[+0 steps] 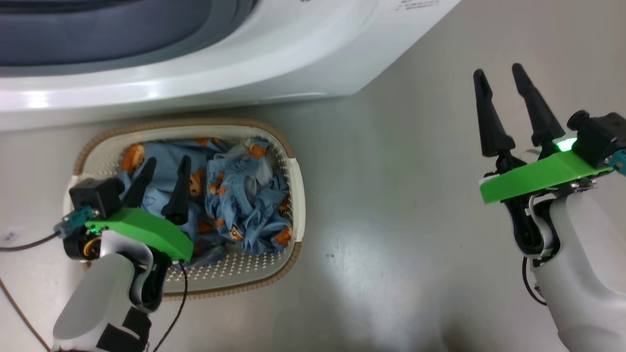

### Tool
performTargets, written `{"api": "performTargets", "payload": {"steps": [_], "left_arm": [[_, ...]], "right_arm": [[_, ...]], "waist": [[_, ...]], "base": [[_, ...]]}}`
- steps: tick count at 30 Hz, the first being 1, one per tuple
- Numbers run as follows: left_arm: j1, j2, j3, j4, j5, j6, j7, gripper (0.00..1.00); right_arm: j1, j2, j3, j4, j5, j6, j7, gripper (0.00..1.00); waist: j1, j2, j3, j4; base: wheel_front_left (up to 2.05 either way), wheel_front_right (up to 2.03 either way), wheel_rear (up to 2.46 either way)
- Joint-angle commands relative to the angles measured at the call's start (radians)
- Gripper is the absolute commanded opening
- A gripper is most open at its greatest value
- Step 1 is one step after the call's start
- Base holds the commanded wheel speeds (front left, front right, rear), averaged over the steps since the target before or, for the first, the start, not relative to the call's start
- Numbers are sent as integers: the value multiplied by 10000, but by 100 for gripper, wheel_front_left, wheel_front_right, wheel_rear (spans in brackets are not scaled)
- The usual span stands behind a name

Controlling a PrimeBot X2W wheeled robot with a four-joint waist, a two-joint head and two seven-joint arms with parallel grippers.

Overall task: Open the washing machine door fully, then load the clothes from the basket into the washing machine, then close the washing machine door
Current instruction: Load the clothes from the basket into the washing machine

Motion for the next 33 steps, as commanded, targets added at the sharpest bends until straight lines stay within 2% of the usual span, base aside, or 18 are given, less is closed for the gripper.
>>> {"api": "performTargets", "payload": {"steps": [1,6,23,33], "left_arm": [[-38,263,98,21,-95,-37,27,100],[-163,208,-555,410,-310,-61,290,100],[-1094,110,-2643,2206,-2429,-66,1718,100],[-1416,157,-3593,3696,-2804,-66,2044,100]], "right_arm": [[93,32,63,-231,-134,54,-92,100],[-4,98,-21,-254,-158,54,-92,100],[-201,168,85,-254,-106,54,-92,100],[-283,338,25,-404,-88,54,-92,100]], "waist": [[-1,-1,345,-105],[-1,-1,515,-238],[-1,-1,700,-758],[-1,-1,965,-1387]], "base": [[0,0,0],[0,0,0],[0,0,0],[0,0,0]]}}
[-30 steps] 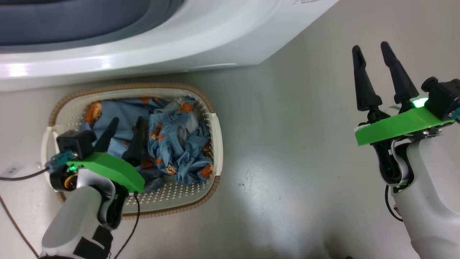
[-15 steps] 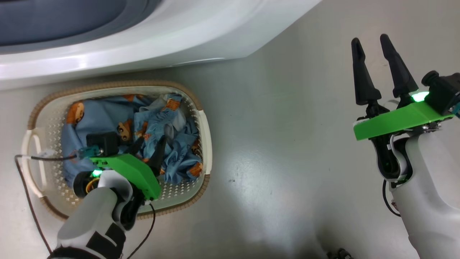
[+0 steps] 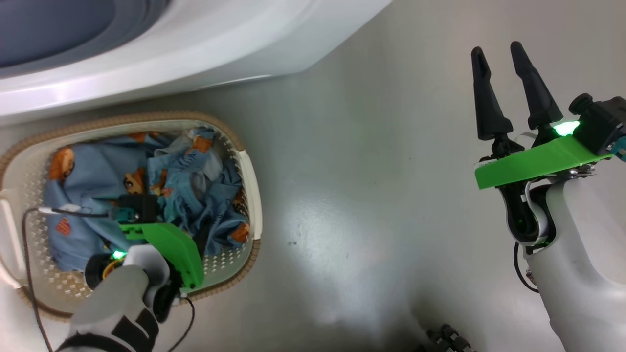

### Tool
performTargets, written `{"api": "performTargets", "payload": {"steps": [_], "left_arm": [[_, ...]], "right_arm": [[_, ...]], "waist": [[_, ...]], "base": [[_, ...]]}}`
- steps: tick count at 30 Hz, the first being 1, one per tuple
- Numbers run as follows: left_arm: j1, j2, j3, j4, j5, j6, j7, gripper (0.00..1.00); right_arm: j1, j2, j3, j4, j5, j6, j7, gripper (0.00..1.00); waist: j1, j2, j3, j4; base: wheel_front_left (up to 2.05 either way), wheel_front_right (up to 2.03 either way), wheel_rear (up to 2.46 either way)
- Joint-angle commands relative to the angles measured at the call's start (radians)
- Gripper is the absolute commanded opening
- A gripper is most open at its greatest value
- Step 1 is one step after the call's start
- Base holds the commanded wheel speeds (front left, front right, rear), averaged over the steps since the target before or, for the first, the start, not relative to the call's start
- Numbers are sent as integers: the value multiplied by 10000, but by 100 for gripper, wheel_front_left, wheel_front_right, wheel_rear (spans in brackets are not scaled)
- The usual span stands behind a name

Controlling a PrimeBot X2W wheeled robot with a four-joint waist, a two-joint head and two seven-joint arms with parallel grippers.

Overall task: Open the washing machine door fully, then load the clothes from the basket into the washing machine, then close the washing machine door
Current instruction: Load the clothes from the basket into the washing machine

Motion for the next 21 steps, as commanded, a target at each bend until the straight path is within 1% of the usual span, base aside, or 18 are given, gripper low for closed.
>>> {"api": "performTargets", "payload": {"steps": [1,4,8,17,19,21], "left_arm": [[-118,253,124,187,-106,-18,-30,100],[-420,291,99,704,-98,-15,-306,100],[-777,328,-15,1363,128,299,-641,100],[-1054,465,-345,1768,383,511,-74,100],[-1089,478,-277,1801,301,642,19,100],[-1153,559,-263,1823,314,869,-58,100]], "right_arm": [[112,19,107,-254,-94,54,-92,100],[106,49,83,-318,-119,54,-92,100],[104,107,77,-375,-151,54,-92,100],[21,216,119,-459,-171,54,-92,100],[16,230,124,-472,-172,54,-92,100],[12,246,133,-479,-175,54,-92,100]], "waist": [[0,-1,180,-172],[0,-1,308,-263],[0,-1,419,-360],[0,-1,684,-588],[0,-1,733,-622],[0,-1,784,-661]], "base": [[0,0,0],[0,0,0],[0,0,0],[0,0,0],[0,0,0],[0,0,0]]}}
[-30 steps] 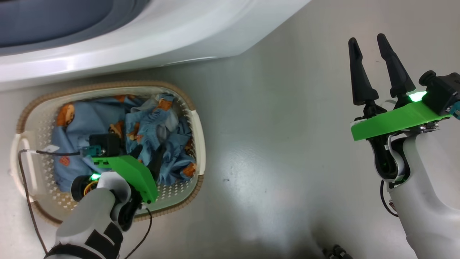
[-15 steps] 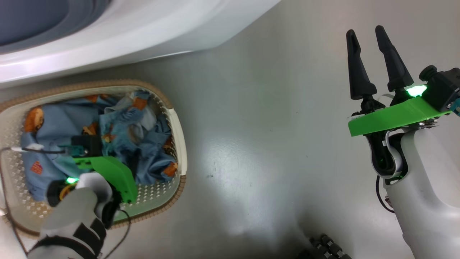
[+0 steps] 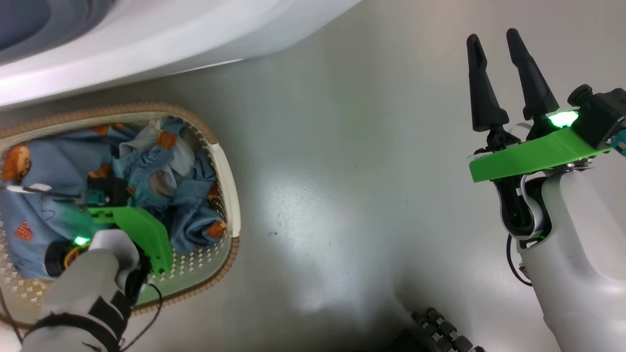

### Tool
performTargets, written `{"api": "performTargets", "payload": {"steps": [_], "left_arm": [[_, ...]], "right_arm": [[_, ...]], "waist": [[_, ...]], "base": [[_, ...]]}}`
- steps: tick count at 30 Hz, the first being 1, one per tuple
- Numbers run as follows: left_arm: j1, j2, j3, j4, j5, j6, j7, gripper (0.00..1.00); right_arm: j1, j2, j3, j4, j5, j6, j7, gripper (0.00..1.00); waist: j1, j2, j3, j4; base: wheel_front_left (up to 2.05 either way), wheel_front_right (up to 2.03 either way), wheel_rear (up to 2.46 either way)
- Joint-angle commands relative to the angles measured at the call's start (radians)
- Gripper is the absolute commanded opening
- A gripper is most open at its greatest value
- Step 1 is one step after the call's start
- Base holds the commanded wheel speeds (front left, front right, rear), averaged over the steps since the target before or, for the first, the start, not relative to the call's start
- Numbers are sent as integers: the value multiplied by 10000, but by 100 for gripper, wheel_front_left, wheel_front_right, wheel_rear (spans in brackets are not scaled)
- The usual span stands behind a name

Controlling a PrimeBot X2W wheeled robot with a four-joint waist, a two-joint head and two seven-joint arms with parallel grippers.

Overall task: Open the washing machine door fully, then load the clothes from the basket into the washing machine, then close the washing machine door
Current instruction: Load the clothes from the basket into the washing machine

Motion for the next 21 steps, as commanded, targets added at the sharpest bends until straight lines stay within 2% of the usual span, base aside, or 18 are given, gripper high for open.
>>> {"api": "performTargets", "payload": {"steps": [1,4,5,6,9,21], "left_arm": [[6,338,176,23,36,116,-69,100],[-94,364,267,38,-26,214,-369,100],[-112,355,271,42,-35,210,-395,61],[-110,345,275,46,-56,171,-362,0],[-78,346,275,57,-119,65,-158,0],[283,115,242,70,-282,-470,-568,0]], "right_arm": [[202,28,160,-232,-171,44,-90,100],[186,52,177,-248,-173,44,-90,100],[188,54,176,-249,-175,44,-90,100],[187,55,175,-248,-175,44,-90,100],[193,63,141,-232,-180,44,-90,100],[257,101,100,-94,-157,44,-90,100]], "waist": [[0,-1,51,-46],[0,-1,103,-100],[0,-1,108,-108],[0,-1,111,-118],[0,-1,77,-123],[0,-1,-683,124]], "base": [[0,0,0],[0,0,0],[0,0,0],[0,0,0],[0,0,0],[0,0,0]]}}
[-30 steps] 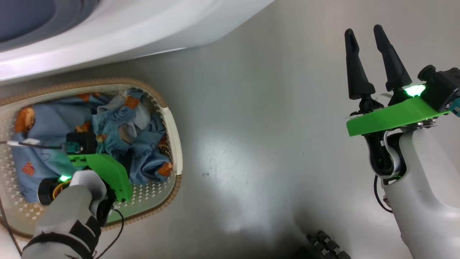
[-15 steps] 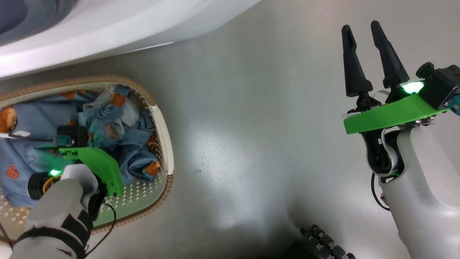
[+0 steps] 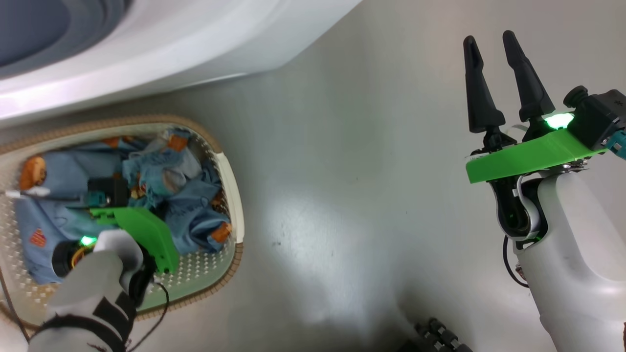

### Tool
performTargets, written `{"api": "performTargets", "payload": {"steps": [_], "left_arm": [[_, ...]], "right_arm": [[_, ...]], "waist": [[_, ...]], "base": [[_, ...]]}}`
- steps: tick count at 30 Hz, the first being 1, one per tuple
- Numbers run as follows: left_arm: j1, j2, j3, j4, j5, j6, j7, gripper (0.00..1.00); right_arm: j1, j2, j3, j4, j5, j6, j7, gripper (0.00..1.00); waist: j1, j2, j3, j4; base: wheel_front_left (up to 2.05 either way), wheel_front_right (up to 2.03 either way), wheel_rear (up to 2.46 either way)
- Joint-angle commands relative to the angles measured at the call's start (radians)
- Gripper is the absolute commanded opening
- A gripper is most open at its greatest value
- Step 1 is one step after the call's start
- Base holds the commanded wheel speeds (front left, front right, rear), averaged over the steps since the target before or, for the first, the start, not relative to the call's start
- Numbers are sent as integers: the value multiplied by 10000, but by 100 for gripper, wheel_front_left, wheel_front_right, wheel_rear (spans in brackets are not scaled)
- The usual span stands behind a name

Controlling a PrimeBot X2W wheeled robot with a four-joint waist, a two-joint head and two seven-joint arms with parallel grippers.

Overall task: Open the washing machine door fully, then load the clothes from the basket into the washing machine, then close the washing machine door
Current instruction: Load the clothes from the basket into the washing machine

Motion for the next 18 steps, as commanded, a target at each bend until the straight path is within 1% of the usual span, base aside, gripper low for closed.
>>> {"api": "performTargets", "payload": {"steps": [1,6,9,13,18], "left_arm": [[445,203,201,2,-136,-67,-139,0],[811,41,392,-10,-451,-223,-475,0],[980,-30,235,-149,-376,-294,-773,0],[1303,-6,-132,-577,-237,-332,-1227,0],[1783,155,-240,-1362,-599,-336,-1535,0]], "right_arm": [[288,-30,103,-151,-133,44,-90,100],[401,-62,98,-56,-77,44,-90,100],[502,-89,90,12,-36,44,-90,100],[611,-165,155,190,61,44,-90,100],[764,-270,145,299,128,44,-90,100]], "waist": [[-1,0,-317,117],[-1,0,-914,267],[-1,0,-1265,392],[-1,0,-1839,586],[-1,0,-2536,768]], "base": [[0,0,0],[0,0,0],[0,0,0],[0,0,0],[0,0,0]]}}
